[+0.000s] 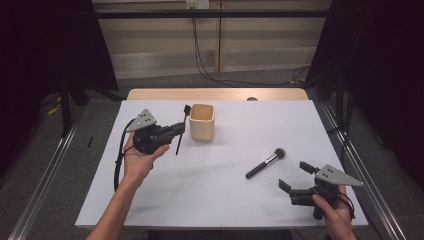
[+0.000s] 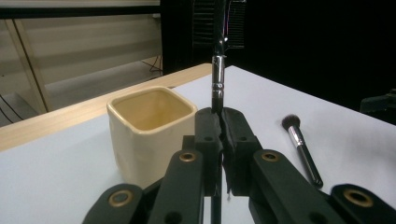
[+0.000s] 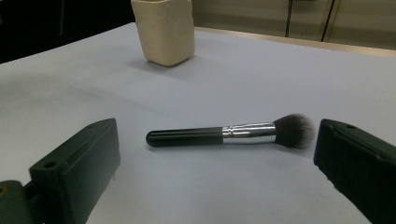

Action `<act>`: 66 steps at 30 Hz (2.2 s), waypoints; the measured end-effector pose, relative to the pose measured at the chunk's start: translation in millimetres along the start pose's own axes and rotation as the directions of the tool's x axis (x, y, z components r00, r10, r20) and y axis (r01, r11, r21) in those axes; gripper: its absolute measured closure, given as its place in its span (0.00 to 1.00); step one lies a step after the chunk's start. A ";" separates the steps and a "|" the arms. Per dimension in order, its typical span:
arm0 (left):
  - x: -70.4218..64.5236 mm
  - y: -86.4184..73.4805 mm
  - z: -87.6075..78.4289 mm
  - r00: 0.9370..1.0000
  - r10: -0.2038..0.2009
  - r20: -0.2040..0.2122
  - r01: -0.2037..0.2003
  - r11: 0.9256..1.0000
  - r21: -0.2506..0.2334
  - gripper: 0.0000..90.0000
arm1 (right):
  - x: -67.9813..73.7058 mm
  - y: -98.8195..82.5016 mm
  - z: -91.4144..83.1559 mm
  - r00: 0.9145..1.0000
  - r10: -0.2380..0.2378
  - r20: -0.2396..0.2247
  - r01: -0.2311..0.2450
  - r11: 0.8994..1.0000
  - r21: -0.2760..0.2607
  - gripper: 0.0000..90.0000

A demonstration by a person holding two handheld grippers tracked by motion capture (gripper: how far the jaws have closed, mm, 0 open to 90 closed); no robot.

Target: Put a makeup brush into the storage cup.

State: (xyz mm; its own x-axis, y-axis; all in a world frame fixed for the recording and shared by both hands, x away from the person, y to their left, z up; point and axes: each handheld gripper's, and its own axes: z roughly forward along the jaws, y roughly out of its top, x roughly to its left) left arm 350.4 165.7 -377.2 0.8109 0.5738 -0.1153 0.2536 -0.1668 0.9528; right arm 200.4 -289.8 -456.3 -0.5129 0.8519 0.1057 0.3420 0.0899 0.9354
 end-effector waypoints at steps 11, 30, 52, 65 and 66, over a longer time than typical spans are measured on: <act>-2.8 17.7 8.0 1.000 0.011 -0.003 -0.011 0.999 -0.031 0.95 | -0.8 -0.2 -0.2 1.000 -0.005 0.003 0.005 1.000 -0.006 0.00; 3.9 43.1 35.3 0.998 0.040 -0.057 -0.044 0.997 -0.070 0.95 | -1.6 -0.5 0.0 1.000 -0.003 0.006 0.003 1.000 -0.007 0.00; 21.2 70.2 61.0 0.996 0.033 -0.083 -0.041 0.994 -0.097 0.95 | -1.4 -0.7 -0.8 1.000 0.010 0.010 -0.010 1.000 -0.016 0.00; 30.3 67.3 78.7 0.995 0.029 -0.097 -0.038 0.995 -0.091 0.95 | -1.8 -1.0 -1.5 1.000 0.009 0.011 -0.009 1.000 -0.016 0.00; 31.1 67.1 79.7 0.995 0.029 -0.100 -0.038 0.995 -0.090 0.95 | -1.8 -1.0 -1.4 1.000 0.009 0.012 -0.008 1.000 -0.015 0.00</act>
State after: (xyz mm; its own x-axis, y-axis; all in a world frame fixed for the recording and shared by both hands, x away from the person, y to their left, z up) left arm 434.7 108.4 -339.2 0.7613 0.6457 -0.0587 0.1736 -0.1158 0.9780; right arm 199.9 -292.2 -456.9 -0.5008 0.8586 0.1098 0.3341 0.0747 0.9396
